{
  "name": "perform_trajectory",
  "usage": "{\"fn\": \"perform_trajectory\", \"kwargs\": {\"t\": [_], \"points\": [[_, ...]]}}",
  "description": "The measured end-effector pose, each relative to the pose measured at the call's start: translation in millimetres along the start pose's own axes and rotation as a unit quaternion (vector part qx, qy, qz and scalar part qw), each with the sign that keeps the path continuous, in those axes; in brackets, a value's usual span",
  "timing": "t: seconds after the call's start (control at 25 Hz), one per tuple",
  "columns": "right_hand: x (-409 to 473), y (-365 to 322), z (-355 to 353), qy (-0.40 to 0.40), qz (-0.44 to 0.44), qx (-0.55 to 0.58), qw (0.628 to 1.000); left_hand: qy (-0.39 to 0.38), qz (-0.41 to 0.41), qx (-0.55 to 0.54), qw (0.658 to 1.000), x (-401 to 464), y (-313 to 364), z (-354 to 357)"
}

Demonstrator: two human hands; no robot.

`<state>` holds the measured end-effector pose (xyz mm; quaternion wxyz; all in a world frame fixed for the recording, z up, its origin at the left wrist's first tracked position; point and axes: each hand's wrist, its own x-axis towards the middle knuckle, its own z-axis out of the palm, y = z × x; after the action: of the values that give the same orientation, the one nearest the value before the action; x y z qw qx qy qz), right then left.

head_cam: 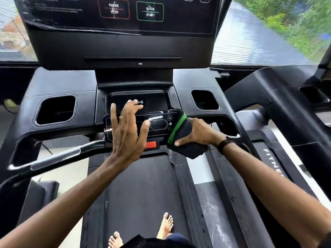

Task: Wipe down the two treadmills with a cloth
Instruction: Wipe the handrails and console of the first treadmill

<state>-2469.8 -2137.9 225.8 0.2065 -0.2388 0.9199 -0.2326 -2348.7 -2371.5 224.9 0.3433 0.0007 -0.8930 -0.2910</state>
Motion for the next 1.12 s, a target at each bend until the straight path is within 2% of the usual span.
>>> {"fn": "perform_trajectory", "kwargs": {"t": [0.04, 0.12, 0.16, 0.32, 0.4, 0.44, 0.52, 0.56, 0.6, 0.64, 0.68, 0.72, 0.76, 0.8, 0.84, 0.88, 0.92, 1.0, 1.04, 1.08, 1.12], "points": [[-8, 5, 11, 0.072, -0.022, -0.091, 0.993, 0.002, -0.006, 0.0, 1.0, 2, 1, 3], [-25, 14, 32, 0.193, -0.084, -0.235, 0.949, 0.0, -0.009, 0.008, 1.0, 5, 1, 9], [-28, 14, 34, 0.205, -0.092, -0.26, 0.939, -0.003, -0.006, 0.017, 1.0, 8, 2, 13], [-17, -1, 34, 0.167, -0.054, -0.219, 0.96, -0.022, 0.008, 0.041, 0.999, 22, 15, 34], [-16, -4, 34, 0.169, -0.068, -0.222, 0.958, -0.025, 0.019, 0.053, 0.998, 25, 25, 44], [-10, -1, 26, 0.133, -0.087, -0.206, 0.966, -0.029, 0.025, 0.062, 0.997, 26, 30, 48], [12, 8, -6, -0.057, -0.08, -0.077, 0.992, -0.043, 0.028, 0.072, 0.996, 28, 38, 56], [26, 12, -24, -0.163, -0.062, -0.02, 0.985, -0.048, 0.028, 0.071, 0.996, 28, 41, 58], [36, 14, -35, -0.236, -0.045, 0.003, 0.971, -0.052, 0.028, 0.069, 0.996, 28, 44, 59], [42, 14, -38, -0.255, -0.038, -0.007, 0.966, -0.053, 0.026, 0.067, 0.996, 29, 46, 59], [41, 14, -32, -0.219, -0.043, -0.038, 0.974, -0.052, 0.024, 0.068, 0.996, 30, 47, 57], [34, 16, -19, -0.135, -0.052, -0.093, 0.985, -0.049, 0.022, 0.069, 0.996, 31, 46, 55], [19, 20, 0, -0.011, -0.069, -0.159, 0.985, -0.049, 0.022, 0.071, 0.996, 32, 46, 54], [3, 24, 22, 0.11, -0.1, -0.216, 0.965, -0.054, 0.024, 0.073, 0.996, 33, 43, 54], [-11, 28, 36, 0.187, -0.12, -0.247, 0.943, -0.063, 0.03, 0.071, 0.995, 35, 42, 54], [-13, 29, 38, 0.205, -0.124, -0.25, 0.938, -0.072, 0.041, 0.068, 0.994, 37, 41, 57], [-6, 28, 26, 0.164, -0.12, -0.241, 0.949, -0.082, 0.052, 0.065, 0.993, 41, 40, 59], [11, 22, -12, -0.039, -0.084, -0.127, 0.988, -0.11, 0.079, 0.06, 0.989, 48, 45, 63], [20, 21, -26, -0.117, -0.068, -0.089, 0.987, -0.121, 0.091, 0.059, 0.987, 52, 50, 66], [22, 20, -29, -0.153, -0.054, -0.068, 0.984, -0.132, 0.099, 0.055, 0.985, 54, 53, 69], [18, 18, -26, -0.131, -0.039, -0.07, 0.988, -0.146, 0.105, 0.044, 0.983, 57, 57, 73]]}}
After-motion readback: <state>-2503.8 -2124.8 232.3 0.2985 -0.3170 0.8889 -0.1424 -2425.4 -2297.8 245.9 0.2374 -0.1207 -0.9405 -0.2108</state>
